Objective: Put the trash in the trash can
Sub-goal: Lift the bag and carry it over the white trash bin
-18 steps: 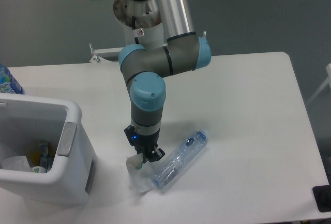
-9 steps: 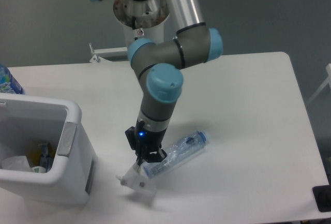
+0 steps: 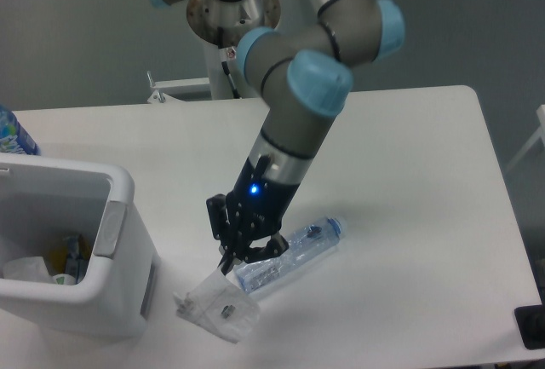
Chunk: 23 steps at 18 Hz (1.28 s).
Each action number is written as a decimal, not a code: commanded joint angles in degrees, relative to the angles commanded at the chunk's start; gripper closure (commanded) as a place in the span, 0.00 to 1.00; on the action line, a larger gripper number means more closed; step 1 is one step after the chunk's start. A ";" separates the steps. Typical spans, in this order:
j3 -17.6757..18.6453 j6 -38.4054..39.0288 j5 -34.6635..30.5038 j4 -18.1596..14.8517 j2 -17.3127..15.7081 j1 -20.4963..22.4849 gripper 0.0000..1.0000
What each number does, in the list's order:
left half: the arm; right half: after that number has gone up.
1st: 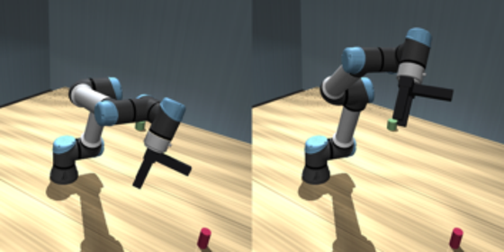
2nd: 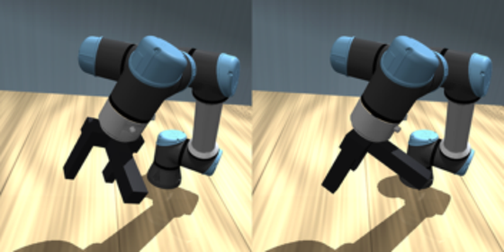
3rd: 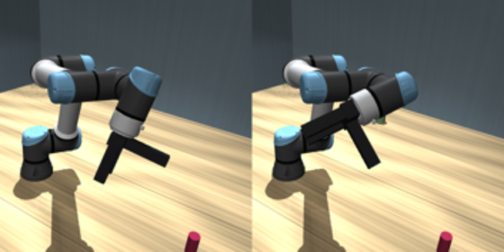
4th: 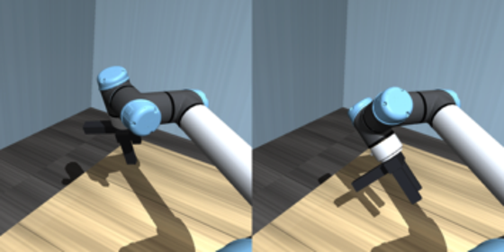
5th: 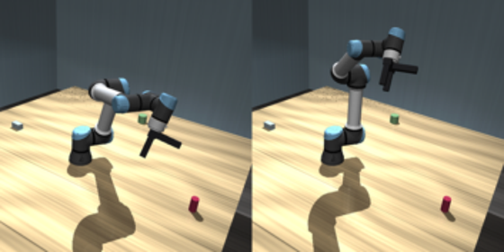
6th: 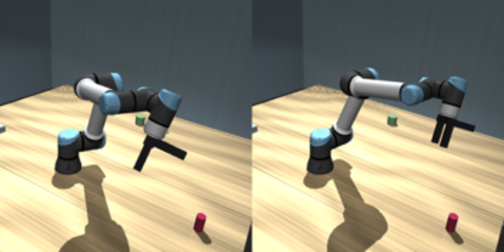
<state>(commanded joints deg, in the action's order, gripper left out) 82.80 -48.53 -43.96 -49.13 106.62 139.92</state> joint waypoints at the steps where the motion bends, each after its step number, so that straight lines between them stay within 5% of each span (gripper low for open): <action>1: -0.09 0.88 0.80 0.09 -0.97 -0.09 1.00; 12: 4.38 1.42 1.77 0.09 -8.71 -9.04 1.00; 14: 6.22 0.98 1.95 0.17 -10.11 -10.28 0.79; 17: 7.55 1.33 1.95 0.26 -10.91 -10.37 0.04; 23: 7.99 3.26 2.12 0.53 -9.77 -9.85 0.00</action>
<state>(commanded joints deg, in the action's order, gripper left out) 90.79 -45.27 -41.84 -48.61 96.85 130.07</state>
